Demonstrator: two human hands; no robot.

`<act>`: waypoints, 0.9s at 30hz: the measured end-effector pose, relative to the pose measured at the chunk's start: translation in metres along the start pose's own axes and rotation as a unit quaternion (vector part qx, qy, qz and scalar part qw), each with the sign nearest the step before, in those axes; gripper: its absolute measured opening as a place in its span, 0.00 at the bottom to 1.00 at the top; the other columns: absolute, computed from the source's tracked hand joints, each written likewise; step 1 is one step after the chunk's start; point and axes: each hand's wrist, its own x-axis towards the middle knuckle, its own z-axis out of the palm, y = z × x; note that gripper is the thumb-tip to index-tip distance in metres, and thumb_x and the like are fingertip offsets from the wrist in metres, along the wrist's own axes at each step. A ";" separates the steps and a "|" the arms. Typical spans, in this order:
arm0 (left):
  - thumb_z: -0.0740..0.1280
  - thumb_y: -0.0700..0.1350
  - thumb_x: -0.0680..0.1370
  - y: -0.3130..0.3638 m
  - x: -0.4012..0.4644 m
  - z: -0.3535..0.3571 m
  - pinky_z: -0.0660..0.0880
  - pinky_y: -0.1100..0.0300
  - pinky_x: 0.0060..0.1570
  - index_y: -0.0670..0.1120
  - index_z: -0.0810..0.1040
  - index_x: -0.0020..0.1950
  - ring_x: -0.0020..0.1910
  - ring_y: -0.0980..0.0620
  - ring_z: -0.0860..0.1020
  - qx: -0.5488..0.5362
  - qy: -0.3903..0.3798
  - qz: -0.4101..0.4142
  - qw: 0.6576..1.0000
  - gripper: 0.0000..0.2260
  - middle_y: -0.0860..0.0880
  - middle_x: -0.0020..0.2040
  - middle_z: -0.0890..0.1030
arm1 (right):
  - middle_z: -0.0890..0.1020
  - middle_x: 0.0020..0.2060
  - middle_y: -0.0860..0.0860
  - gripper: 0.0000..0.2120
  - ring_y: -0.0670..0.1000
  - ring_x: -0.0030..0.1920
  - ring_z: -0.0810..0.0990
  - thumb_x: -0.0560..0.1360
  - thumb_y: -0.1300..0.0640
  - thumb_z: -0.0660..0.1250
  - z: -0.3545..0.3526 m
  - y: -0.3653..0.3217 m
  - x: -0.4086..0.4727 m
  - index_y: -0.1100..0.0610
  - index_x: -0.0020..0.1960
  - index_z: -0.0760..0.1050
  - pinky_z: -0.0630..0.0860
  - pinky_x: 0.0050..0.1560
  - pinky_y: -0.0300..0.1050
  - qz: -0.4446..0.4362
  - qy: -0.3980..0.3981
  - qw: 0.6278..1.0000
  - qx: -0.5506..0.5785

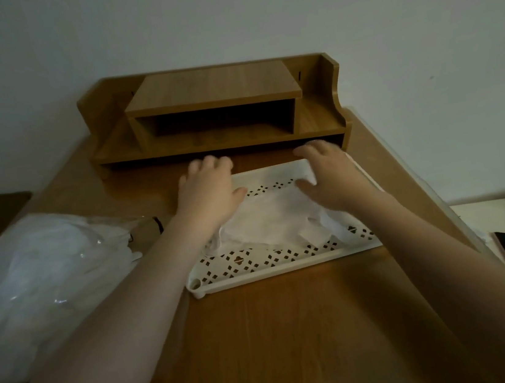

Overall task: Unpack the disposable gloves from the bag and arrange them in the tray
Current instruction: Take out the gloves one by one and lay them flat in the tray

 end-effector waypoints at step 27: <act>0.45 0.69 0.76 -0.005 -0.031 0.044 0.37 0.52 0.72 0.52 0.35 0.77 0.76 0.49 0.37 0.032 -0.219 0.085 0.971 0.36 0.50 0.77 0.34 | 0.46 0.78 0.47 0.29 0.51 0.77 0.39 0.80 0.58 0.55 -0.010 0.020 -0.041 0.44 0.77 0.49 0.34 0.73 0.53 -0.061 -0.249 0.945 -0.204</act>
